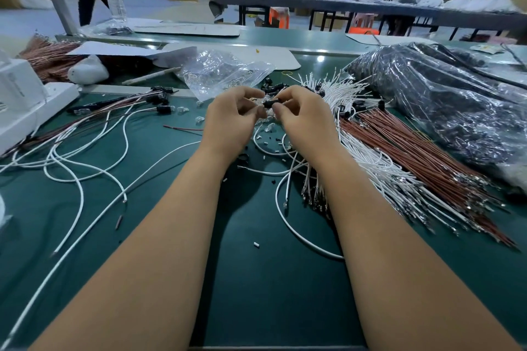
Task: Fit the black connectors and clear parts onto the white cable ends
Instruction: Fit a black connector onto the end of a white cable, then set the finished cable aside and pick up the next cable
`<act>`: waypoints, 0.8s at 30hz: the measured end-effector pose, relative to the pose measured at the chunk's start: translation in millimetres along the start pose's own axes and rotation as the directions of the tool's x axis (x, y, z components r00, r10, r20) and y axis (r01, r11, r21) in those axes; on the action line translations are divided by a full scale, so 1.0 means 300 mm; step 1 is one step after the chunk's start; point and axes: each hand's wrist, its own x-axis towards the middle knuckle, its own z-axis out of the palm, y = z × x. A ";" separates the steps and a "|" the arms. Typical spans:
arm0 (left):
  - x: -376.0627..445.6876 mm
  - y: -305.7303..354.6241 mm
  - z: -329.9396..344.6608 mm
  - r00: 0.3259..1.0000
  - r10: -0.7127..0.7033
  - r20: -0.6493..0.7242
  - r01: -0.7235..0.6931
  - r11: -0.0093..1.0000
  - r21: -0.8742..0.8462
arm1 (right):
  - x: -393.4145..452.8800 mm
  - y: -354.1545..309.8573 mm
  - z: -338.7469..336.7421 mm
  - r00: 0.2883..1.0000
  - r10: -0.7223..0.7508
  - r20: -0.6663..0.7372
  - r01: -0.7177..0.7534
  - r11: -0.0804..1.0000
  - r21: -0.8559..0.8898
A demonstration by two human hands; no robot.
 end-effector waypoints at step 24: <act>0.000 -0.035 0.018 0.996 0.087 -0.018 -0.081 0.971 0.226 | -0.003 -0.008 -0.029 0.982 0.188 -0.019 -0.180 0.960 0.216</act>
